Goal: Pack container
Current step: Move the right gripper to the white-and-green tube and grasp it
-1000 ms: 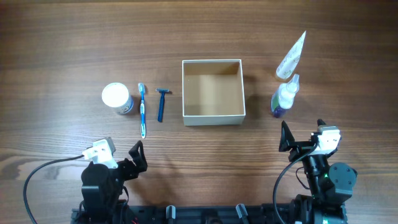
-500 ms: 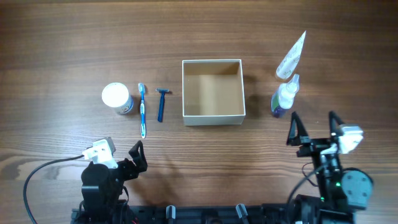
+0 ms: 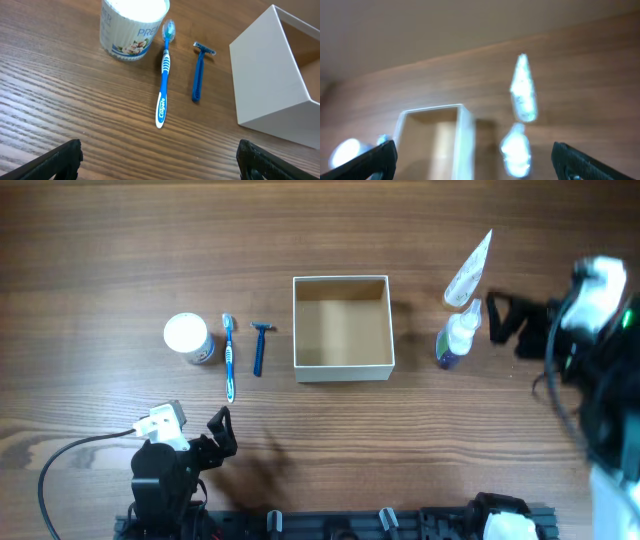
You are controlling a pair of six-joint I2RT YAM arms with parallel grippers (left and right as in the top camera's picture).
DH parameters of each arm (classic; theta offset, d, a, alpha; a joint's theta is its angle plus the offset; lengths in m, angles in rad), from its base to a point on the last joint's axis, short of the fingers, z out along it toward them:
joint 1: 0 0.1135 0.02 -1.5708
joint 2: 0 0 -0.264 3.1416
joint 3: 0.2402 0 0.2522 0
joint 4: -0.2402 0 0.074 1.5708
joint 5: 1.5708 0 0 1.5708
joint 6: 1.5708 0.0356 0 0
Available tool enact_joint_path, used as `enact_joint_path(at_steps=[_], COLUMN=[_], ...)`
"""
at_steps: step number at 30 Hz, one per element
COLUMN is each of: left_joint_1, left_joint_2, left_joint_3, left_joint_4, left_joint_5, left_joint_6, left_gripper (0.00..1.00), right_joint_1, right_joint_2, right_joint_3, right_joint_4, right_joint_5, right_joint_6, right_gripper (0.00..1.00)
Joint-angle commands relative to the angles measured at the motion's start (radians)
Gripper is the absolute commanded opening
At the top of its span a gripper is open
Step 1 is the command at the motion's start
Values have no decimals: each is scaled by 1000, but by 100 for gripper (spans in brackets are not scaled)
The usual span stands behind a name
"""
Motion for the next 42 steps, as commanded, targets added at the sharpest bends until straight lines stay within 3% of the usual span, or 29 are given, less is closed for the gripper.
enact_joint_path(at_steps=[1,4,9,17,22,34,37,42], left_joint_1=[8,8,8,8,8,8,8,8], left_joint_2=[-10,-10,-10,-10,-10,-10,-10,-10], left_joint_3=[-1,-1,-1,-1,-1,-1,-1,-1], left_joint_4=[2,2,2,2,2,2,2,2], left_joint_5=[16,16,16,16,16,16,16,16], left_joint_6=[-2,-2,-2,-2,-2,-2,-2,-2], left_gripper=[100,100,100,100,100,100,100,100], right_joint_1=[3,3,39,130,138,163,163,167], right_joint_2=[155,237,355,525,646,778,801,840], right_joint_3=[151,224,332,342,342,341,341,340], right_joint_4=[-27,-60,-129,-126,-88,-4,-17,-42], right_joint_5=[-301,-254,103,389,438,438,438,459], right_joint_6=[-87,-73,29,134,161,177,177,180], right_gripper=[100,100,100,97,93,68,57,52])
